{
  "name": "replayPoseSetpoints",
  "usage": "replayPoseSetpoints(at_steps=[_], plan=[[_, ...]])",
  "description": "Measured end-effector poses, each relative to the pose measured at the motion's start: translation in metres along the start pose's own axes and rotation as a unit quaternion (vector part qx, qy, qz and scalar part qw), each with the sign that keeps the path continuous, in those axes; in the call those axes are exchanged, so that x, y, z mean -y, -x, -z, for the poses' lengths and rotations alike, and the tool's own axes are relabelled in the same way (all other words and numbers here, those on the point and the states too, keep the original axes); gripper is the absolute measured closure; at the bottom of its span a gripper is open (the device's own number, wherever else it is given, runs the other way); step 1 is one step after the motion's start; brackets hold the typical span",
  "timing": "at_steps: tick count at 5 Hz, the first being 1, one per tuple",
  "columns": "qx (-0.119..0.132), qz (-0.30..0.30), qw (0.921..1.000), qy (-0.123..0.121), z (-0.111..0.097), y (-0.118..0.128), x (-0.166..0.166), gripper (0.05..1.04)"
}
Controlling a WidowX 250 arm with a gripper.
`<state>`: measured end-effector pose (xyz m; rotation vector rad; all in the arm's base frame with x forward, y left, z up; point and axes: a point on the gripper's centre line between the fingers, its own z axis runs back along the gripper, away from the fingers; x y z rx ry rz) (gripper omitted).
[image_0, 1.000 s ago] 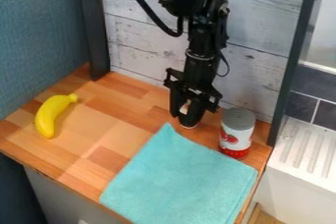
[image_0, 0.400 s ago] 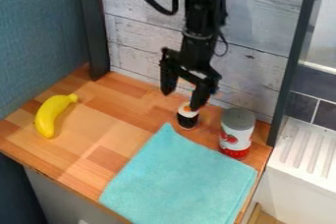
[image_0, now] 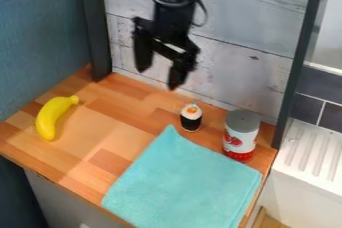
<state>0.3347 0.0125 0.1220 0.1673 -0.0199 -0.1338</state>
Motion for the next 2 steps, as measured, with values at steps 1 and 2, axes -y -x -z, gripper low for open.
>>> replayPoseSetpoints(at_steps=[1, 2], plan=[[-0.051, 0.015, 0.9983, -0.024, 0.000, 0.031, -0.010, 0.081], [-0.063, 0.014, 0.9978, -0.014, 0.002, 0.047, -0.021, 0.081]])
